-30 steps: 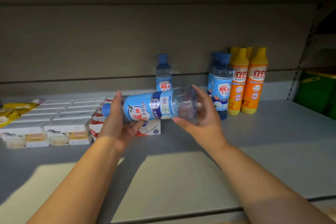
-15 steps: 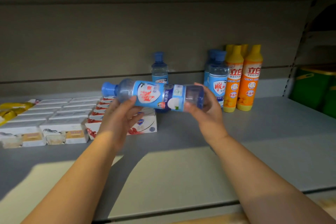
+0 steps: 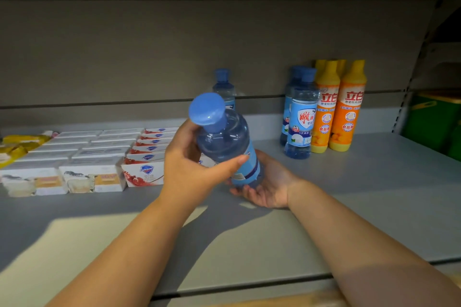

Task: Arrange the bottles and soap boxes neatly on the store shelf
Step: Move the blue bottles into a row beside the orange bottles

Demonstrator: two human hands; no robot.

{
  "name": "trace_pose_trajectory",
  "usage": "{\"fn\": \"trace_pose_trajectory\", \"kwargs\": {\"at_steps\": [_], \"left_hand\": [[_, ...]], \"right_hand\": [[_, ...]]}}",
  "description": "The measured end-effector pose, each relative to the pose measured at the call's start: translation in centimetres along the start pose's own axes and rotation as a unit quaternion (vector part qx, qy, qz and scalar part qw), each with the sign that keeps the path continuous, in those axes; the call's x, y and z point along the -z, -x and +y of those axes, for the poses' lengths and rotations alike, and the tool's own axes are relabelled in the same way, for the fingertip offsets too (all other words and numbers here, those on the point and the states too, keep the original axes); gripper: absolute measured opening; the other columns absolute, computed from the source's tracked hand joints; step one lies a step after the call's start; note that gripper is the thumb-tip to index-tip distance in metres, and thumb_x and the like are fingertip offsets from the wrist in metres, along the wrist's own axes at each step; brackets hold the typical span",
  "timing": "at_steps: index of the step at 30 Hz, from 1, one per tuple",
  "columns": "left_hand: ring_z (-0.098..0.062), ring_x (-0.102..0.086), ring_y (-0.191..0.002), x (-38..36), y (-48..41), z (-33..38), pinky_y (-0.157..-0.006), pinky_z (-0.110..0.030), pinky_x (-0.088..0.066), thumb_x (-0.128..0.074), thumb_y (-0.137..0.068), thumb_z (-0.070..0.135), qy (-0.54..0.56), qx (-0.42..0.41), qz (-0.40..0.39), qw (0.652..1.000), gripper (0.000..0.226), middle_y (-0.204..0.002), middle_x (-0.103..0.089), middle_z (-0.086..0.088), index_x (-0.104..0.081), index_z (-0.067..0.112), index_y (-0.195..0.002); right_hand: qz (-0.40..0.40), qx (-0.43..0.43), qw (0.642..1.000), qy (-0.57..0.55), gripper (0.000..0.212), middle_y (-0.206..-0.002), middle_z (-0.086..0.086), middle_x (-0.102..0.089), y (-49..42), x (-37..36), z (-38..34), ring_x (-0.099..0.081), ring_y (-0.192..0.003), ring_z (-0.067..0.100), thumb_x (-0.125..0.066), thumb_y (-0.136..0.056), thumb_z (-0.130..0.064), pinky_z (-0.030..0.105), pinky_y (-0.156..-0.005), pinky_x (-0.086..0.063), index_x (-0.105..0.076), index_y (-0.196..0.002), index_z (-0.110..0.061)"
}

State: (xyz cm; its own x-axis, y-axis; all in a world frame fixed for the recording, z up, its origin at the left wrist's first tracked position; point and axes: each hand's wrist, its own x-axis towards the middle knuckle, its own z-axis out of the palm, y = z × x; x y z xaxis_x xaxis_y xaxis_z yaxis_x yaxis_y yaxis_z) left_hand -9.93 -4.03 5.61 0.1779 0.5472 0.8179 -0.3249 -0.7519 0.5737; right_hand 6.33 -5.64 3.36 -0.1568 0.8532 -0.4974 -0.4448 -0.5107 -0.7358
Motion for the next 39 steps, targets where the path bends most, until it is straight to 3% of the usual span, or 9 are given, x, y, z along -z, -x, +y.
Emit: {"fn": "trace_pose_trajectory", "kwargs": {"at_steps": [5,11,14,17,20,24,28,34,39], "left_hand": [[0.001,-0.062,-0.103,1.0,0.2,-0.8,-0.084,-0.015,-0.049,-0.082,-0.060,0.004,0.036,0.039,0.016,0.998,0.067,-0.105,-0.066,0.023,-0.050,0.025,-0.116],[-0.013,-0.068,-0.092,1.6,-0.8,-2.4,-0.082,-0.027,-0.057,-0.068,-0.068,0.004,0.179,0.199,0.141,0.953,0.042,-0.089,-0.072,0.007,-0.055,0.021,-0.104],[-0.027,-0.068,-0.096,1.7,-1.0,-3.1,-0.080,-0.034,-0.058,-0.066,-0.070,0.019,0.337,0.346,0.103,0.870,0.034,-0.102,-0.071,-0.010,-0.060,0.010,-0.103],[-0.028,-0.070,-0.095,1.6,-1.1,-3.2,-0.073,-0.038,-0.059,-0.067,-0.069,0.040,0.429,0.421,0.107,0.792,0.055,-0.110,-0.069,-0.016,-0.059,0.010,-0.114],[-0.028,-0.070,-0.094,2.7,-1.2,-3.8,-0.070,-0.038,-0.059,-0.067,-0.068,0.049,0.466,0.394,0.133,0.781,0.065,-0.108,-0.069,-0.017,-0.060,0.005,-0.115],[-0.028,-0.069,-0.089,5.0,-1.8,-3.4,-0.081,-0.040,-0.056,-0.084,-0.049,0.039,0.469,0.315,0.173,0.807,0.065,-0.094,-0.068,-0.012,-0.061,0.010,-0.102],[-0.023,-0.067,-0.081,6.2,-2.4,-2.7,-0.080,-0.034,-0.054,-0.076,-0.058,0.039,0.486,0.261,0.232,0.801,0.038,-0.082,-0.066,-0.007,-0.063,0.015,-0.084],[-0.024,-0.063,-0.064,5.9,-2.2,-2.3,-0.067,-0.030,-0.052,-0.069,-0.056,0.021,0.393,0.224,0.192,0.871,0.009,-0.065,-0.064,-0.007,-0.066,0.014,-0.061],[-0.024,-0.065,-0.072,5.7,-2.5,-2.1,-0.074,-0.029,-0.054,-0.083,-0.043,0.032,0.366,0.200,0.124,0.900,0.034,-0.072,-0.066,-0.006,-0.070,0.015,-0.069]], "right_hand": [[0.079,0.151,0.980,-0.103,0.053,-0.067,0.008,-0.067,-0.6,0.3,-0.1,-0.063,-0.058,0.019,-0.054,-0.079,-0.063,0.020,-0.044,-0.051,-0.063,-0.092,-0.012],[0.130,0.389,0.896,-0.171,0.032,-0.064,-0.003,-0.067,0.1,-0.1,-1.0,-0.061,-0.056,0.008,-0.060,-0.078,-0.057,0.021,-0.050,-0.050,-0.065,-0.082,-0.025],[0.172,0.530,0.827,-0.076,0.022,-0.099,0.000,-0.071,1.2,0.1,-1.6,-0.067,-0.084,0.009,-0.063,-0.084,-0.037,0.022,-0.066,-0.054,-0.062,-0.101,-0.024],[0.153,0.686,0.705,0.094,0.052,-0.119,-0.008,-0.060,2.4,0.2,-0.7,-0.059,-0.106,-0.002,-0.075,-0.075,-0.027,0.016,-0.082,-0.050,-0.051,-0.121,-0.023],[0.115,0.734,0.594,0.309,0.067,-0.127,-0.022,-0.049,3.0,0.1,0.3,-0.050,-0.116,-0.003,-0.077,-0.065,-0.040,0.019,-0.095,-0.044,-0.046,-0.124,-0.028],[0.128,0.722,0.518,0.441,0.075,-0.122,-0.037,-0.046,2.7,-0.6,0.5,-0.048,-0.110,-0.012,-0.080,-0.058,-0.041,0.011,-0.093,-0.040,-0.045,-0.122,-0.025],[0.114,0.627,0.596,0.489,0.069,-0.112,-0.032,-0.052,1.6,-0.2,0.6,-0.053,-0.103,-0.010,-0.085,-0.059,-0.024,0.008,-0.088,-0.041,-0.043,-0.112,-0.041],[-0.028,0.322,0.887,0.330,0.046,-0.106,-0.014,-0.068,-0.3,-0.3,1.9,-0.063,-0.094,0.007,-0.083,-0.055,-0.039,0.031,-0.081,-0.049,-0.065,-0.098,-0.041],[-0.013,0.411,0.832,0.372,0.035,-0.091,-0.019,-0.071,-0.3,0.1,1.5,-0.064,-0.086,-0.004,-0.080,-0.070,-0.012,0.014,-0.073,-0.050,-0.064,-0.095,-0.031]]}}
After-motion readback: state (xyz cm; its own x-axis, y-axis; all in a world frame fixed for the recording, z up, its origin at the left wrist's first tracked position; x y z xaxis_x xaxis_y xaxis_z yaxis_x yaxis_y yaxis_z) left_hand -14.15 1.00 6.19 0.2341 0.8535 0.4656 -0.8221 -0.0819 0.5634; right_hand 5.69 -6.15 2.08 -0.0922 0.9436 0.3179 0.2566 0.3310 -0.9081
